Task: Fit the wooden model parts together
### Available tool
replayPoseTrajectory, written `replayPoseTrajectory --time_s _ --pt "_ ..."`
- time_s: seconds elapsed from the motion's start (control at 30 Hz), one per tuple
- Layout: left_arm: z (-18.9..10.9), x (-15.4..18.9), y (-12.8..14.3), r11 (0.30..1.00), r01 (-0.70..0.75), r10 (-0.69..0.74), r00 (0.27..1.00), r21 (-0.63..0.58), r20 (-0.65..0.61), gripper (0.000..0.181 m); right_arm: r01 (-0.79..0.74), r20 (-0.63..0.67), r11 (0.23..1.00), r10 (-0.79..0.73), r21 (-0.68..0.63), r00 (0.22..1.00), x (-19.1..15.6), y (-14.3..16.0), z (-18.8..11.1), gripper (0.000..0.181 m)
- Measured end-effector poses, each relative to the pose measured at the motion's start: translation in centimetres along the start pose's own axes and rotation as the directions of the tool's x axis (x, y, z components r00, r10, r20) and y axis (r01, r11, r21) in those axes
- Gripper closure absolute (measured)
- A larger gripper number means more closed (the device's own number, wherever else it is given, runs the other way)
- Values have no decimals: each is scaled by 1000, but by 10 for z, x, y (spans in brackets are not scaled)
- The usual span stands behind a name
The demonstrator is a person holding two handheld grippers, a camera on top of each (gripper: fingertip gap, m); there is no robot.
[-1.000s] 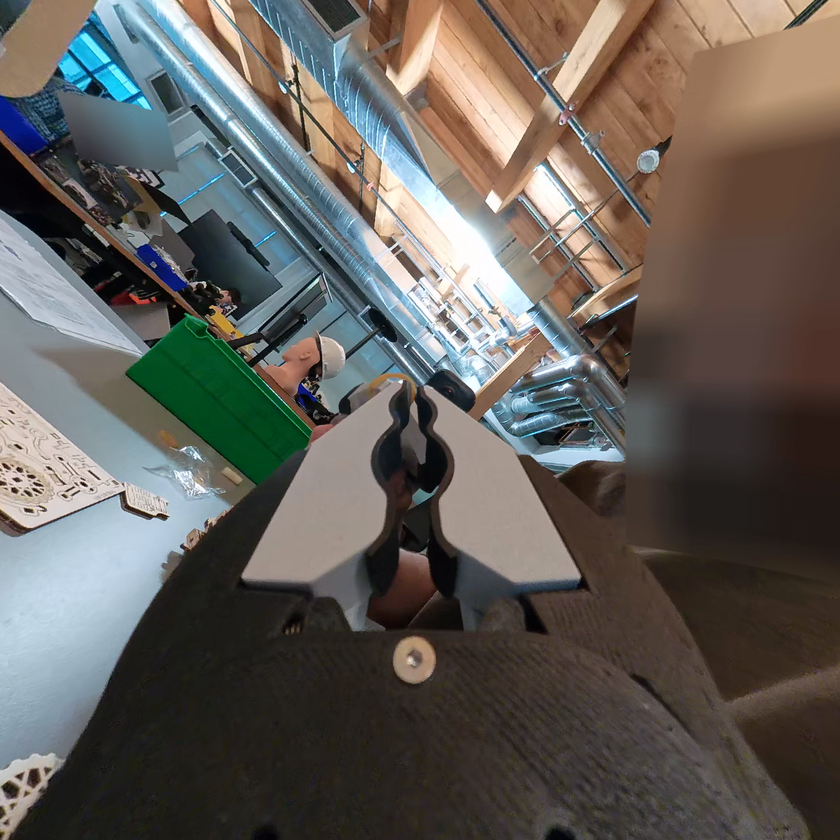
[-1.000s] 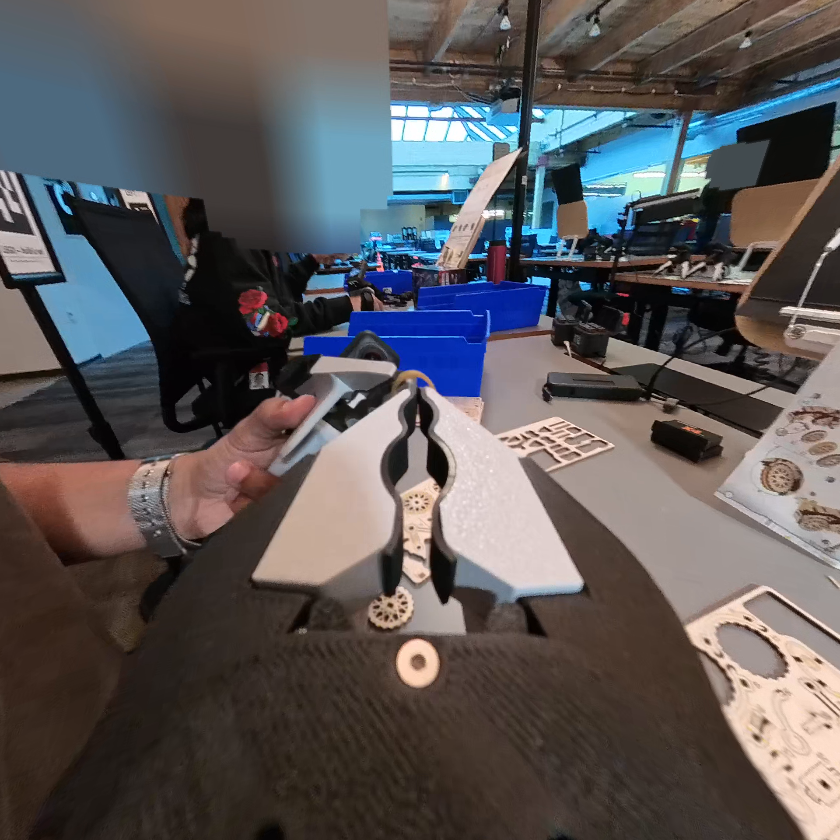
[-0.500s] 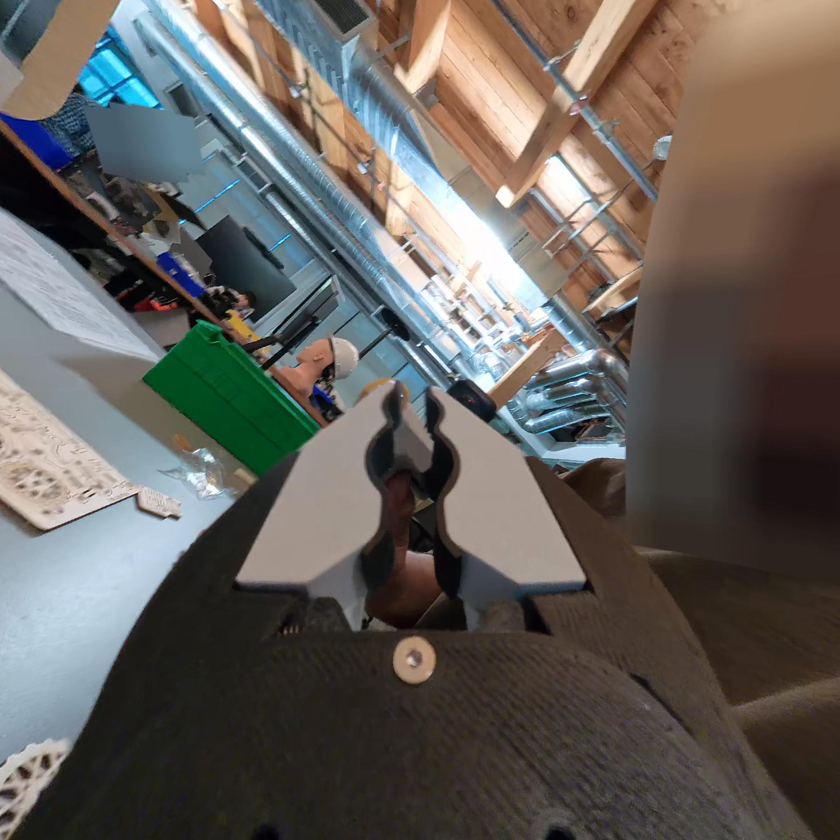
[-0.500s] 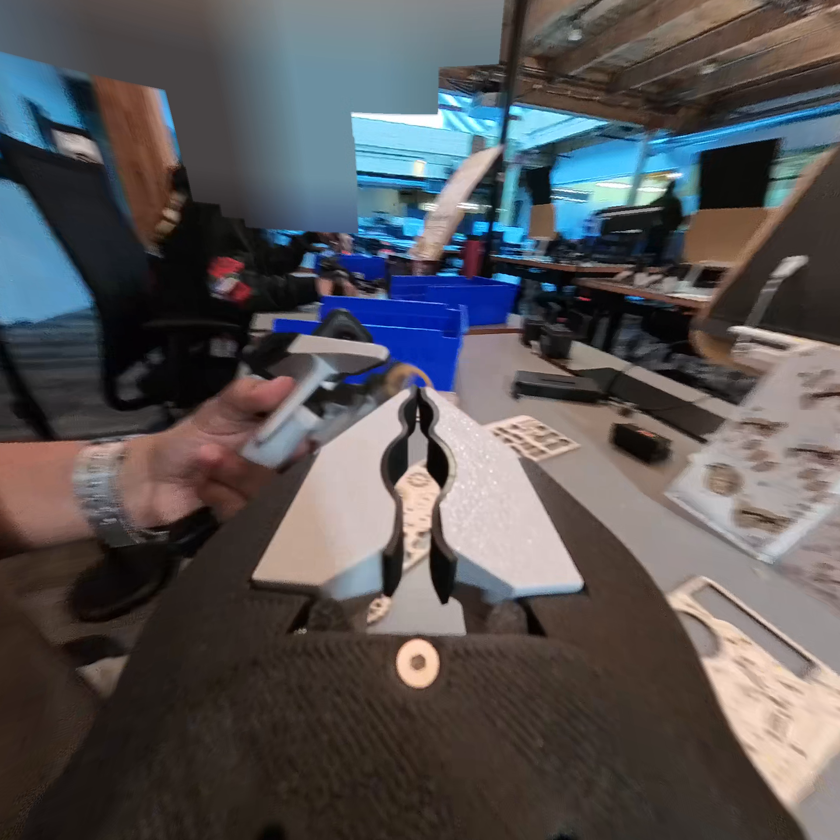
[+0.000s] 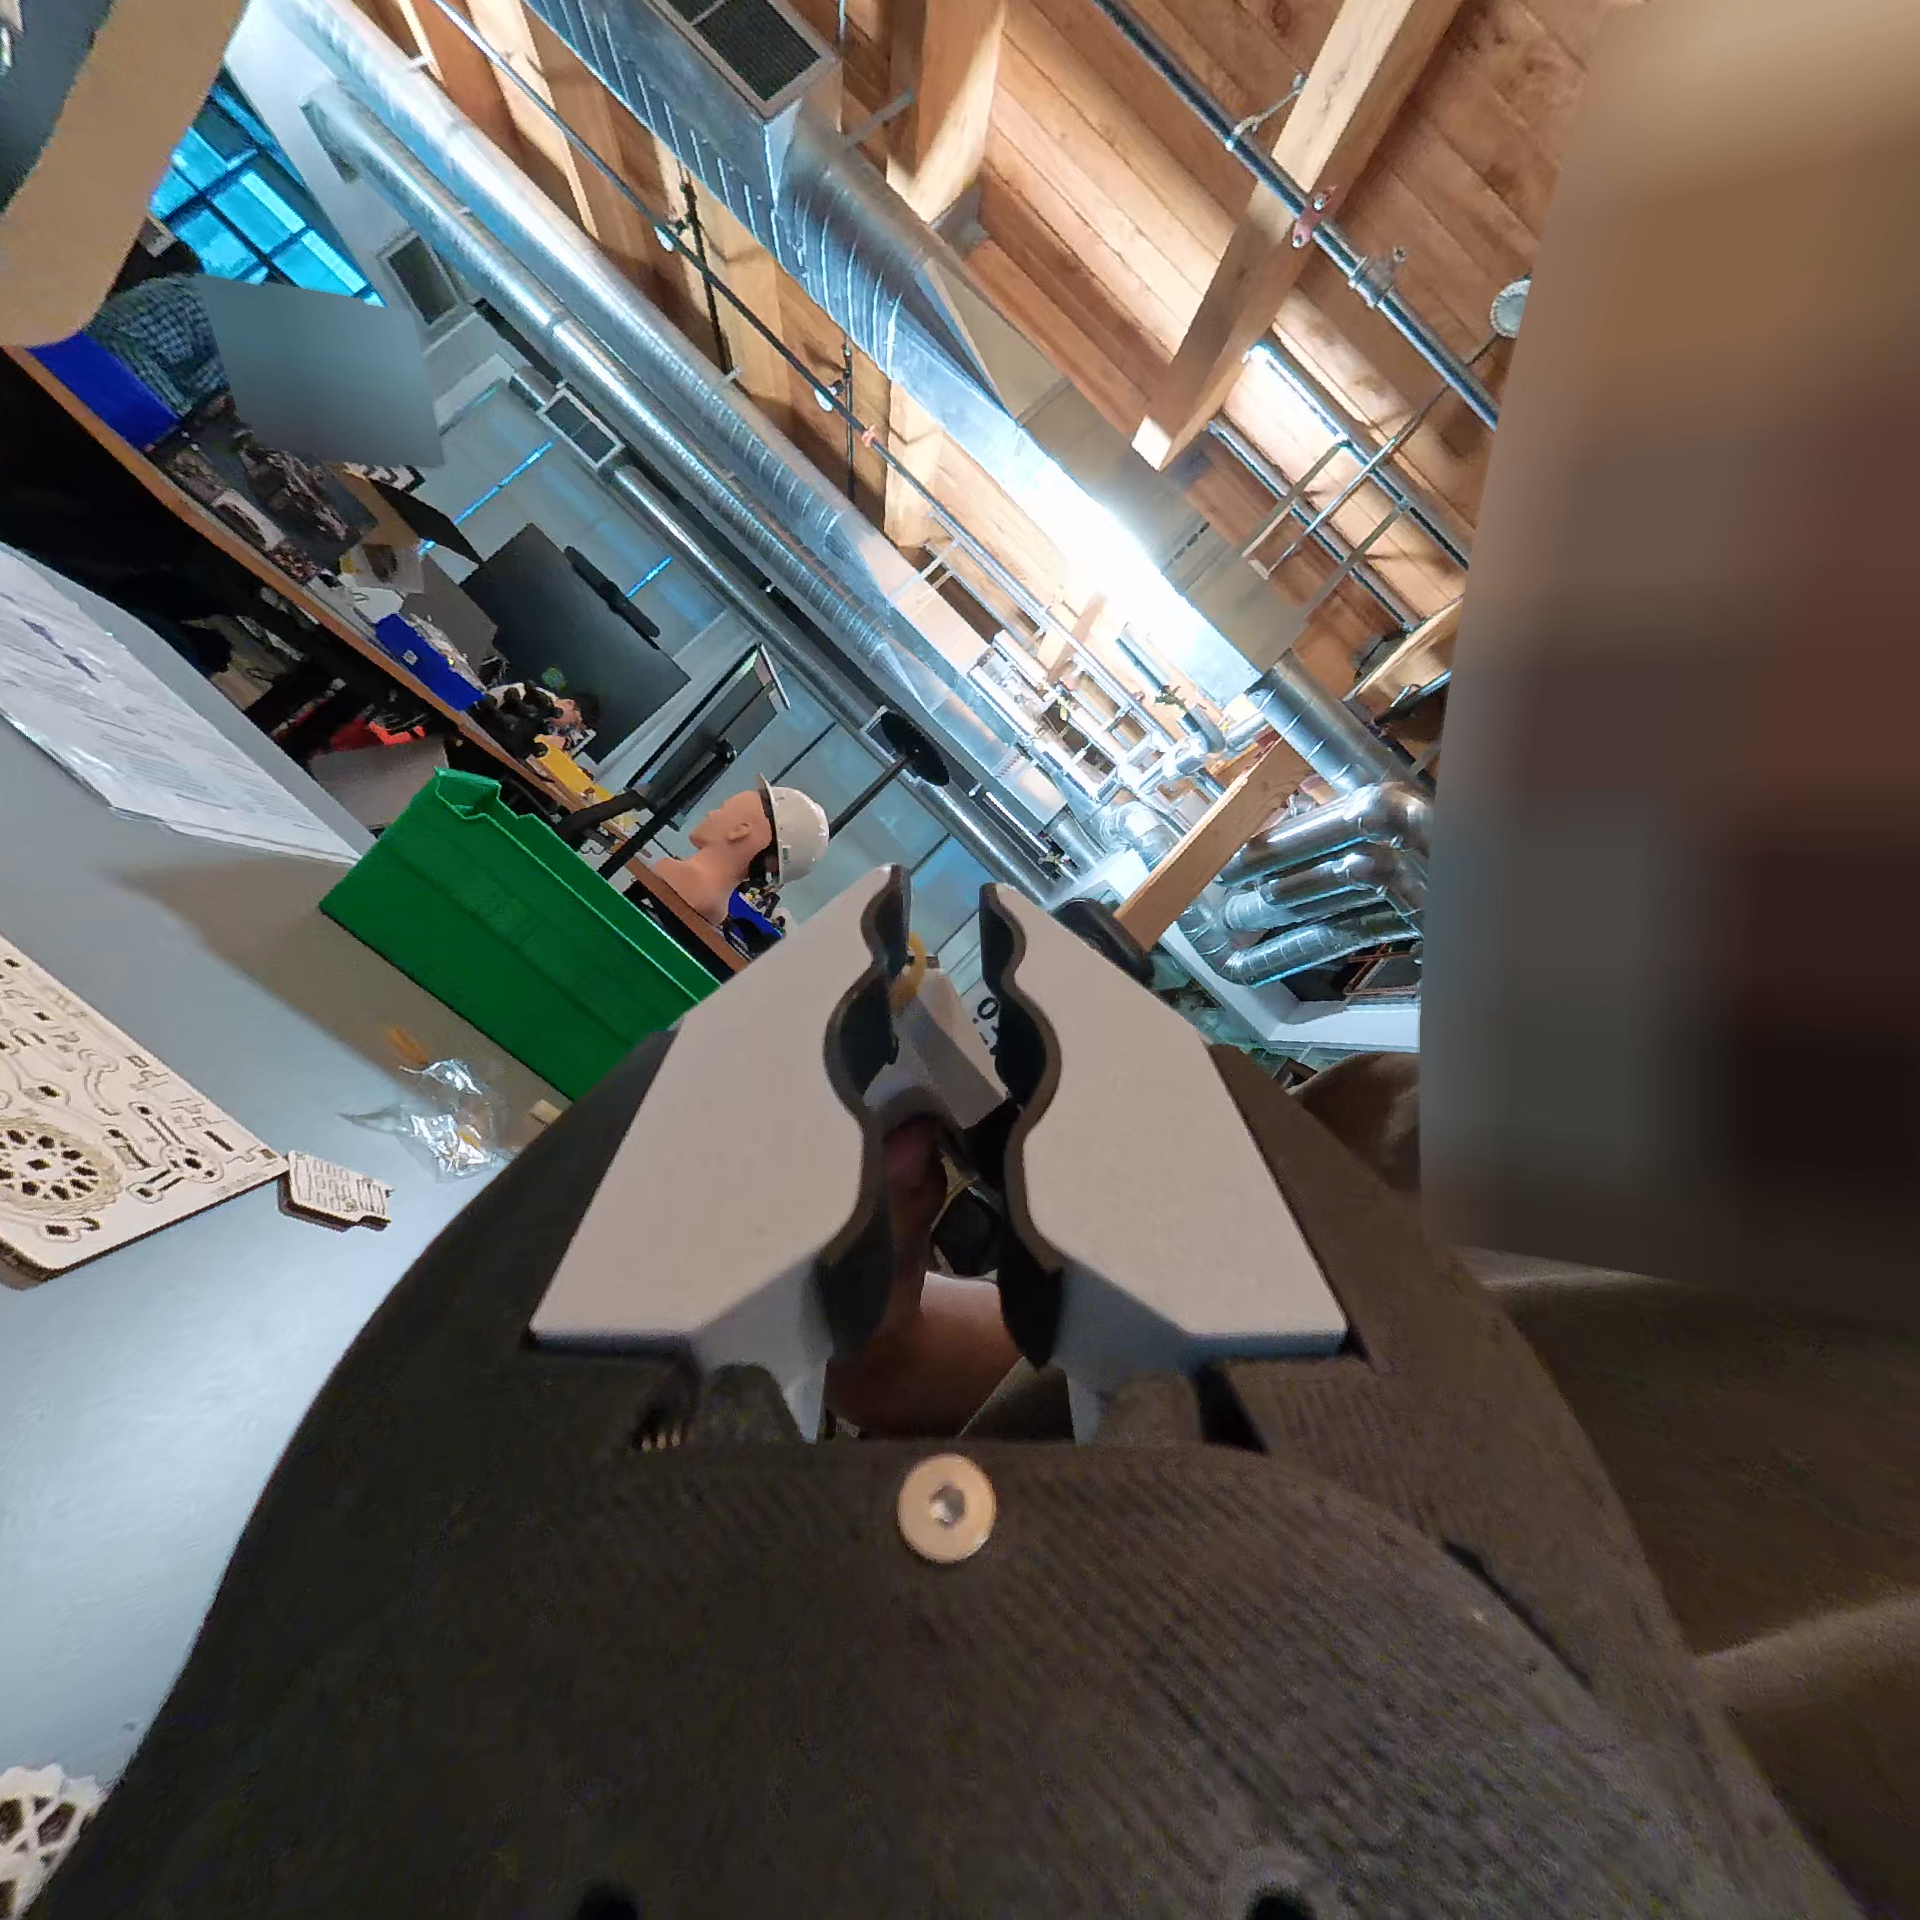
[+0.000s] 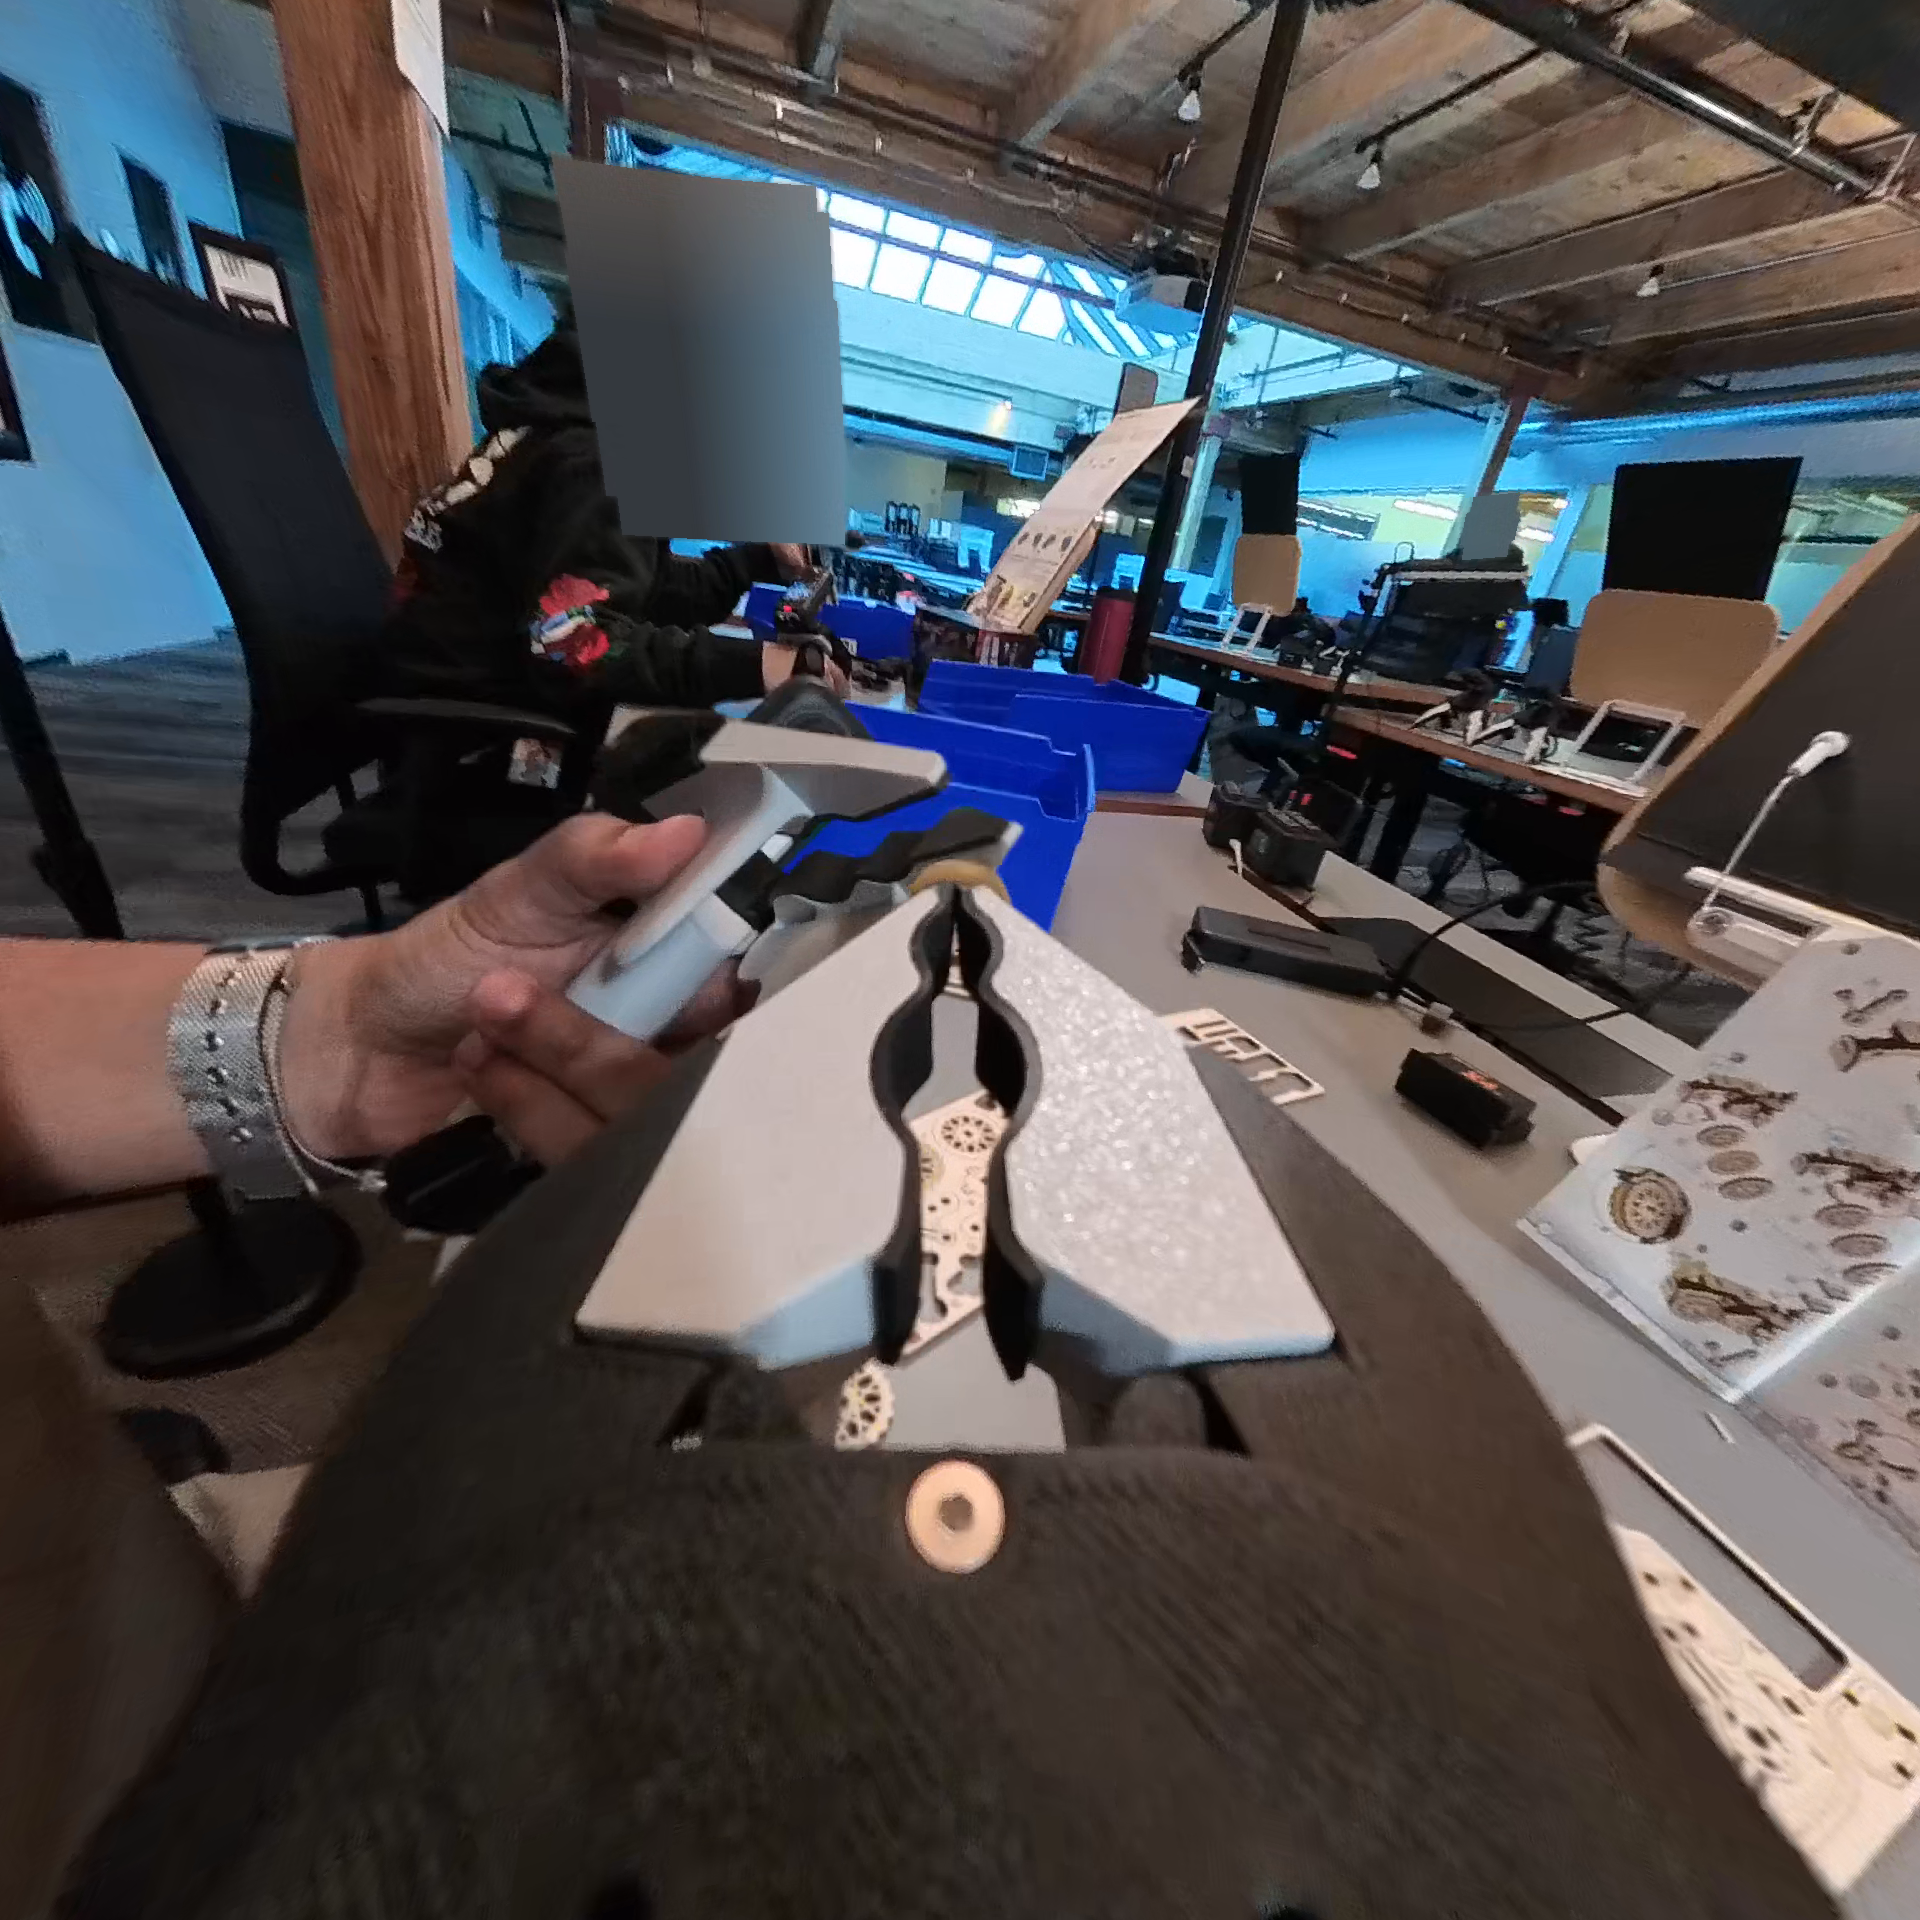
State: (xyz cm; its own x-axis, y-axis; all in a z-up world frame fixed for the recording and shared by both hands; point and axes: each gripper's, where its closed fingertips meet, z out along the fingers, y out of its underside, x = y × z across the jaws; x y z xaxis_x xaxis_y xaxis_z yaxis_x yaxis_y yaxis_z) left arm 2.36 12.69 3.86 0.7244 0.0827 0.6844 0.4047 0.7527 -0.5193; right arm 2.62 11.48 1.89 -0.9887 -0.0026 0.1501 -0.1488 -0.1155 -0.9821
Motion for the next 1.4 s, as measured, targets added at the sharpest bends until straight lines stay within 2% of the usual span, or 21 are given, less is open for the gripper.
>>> replayPoseTrajectory --time_s 0.2,0.37,0.73,0.9,1.0,1.2,1.4 --pt "-3 3 -9 999 -23 22 999 32 29 161 -125 23 990 124 69 992 7 -10 -6 181" --pt "1 -6 1 1000 -4 7 995 -31 95 160 -178 83 979 169 105 982 6 -18 -9 181" --pt "6 2 10 996 62 -59 997 -67 43 169 -146 160 985 131 88 978 -3 -19 -11 181" --pt "7 3 11 995 82 -80 996 -57 29 166 -151 119 982 138 111 983 -1 -21 -11 181" --pt "10 2 16 993 94 -92 995 -75 27 163 -99 69 989 91 114 993 0 -19 -11 181" --pt "13 2 22 989 111 -110 994 -100 18 163 1 68 994 -9 110 998 -5 -17 -12 181" --pt "13 6 21 988 124 -125 992 -93 -6 161 -44 83 987 32 154 996 -6 -21 -13 180"
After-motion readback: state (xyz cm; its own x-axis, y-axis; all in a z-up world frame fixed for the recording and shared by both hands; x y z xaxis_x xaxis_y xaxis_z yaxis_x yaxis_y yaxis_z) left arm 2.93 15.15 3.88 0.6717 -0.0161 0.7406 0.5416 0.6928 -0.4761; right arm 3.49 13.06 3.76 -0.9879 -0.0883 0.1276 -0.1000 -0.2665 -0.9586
